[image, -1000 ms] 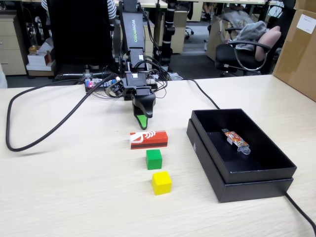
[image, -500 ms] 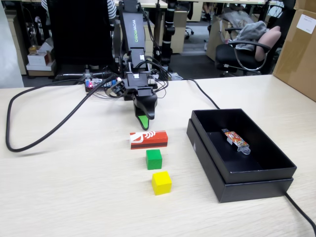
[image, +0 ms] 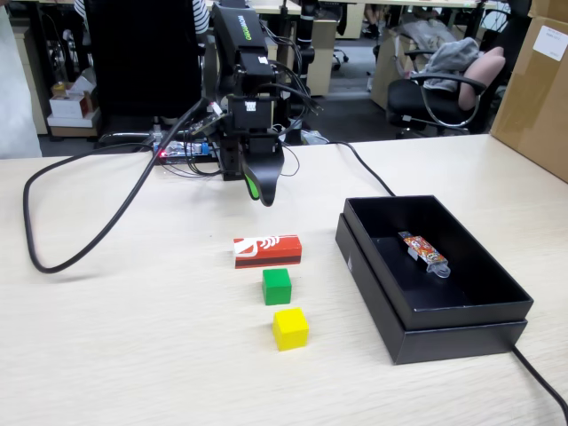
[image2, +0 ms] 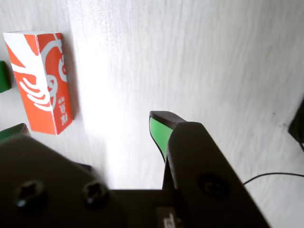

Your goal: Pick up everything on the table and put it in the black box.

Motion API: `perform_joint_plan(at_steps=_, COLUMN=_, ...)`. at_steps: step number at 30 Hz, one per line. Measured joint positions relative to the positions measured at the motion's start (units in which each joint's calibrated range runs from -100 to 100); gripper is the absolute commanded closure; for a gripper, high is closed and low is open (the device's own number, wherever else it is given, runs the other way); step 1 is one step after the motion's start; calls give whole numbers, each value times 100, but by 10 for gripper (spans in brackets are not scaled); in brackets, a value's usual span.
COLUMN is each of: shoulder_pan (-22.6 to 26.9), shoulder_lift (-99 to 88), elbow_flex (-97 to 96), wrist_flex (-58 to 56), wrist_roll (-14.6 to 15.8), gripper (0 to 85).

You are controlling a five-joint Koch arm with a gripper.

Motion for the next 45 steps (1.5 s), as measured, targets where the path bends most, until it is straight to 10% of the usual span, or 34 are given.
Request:
perform_joint_plan(at_steps=14, shoulder_pan=117, shoulder_lift=912, elbow_flex=2210, wrist_flex=-2352, wrist_roll=24, gripper=380)
perform_joint_plan(at_steps=45, shoulder_pan=-63, shoulder_lift=6422, elbow_flex=4776, wrist_flex=-2105, wrist_roll=-5, gripper=382)
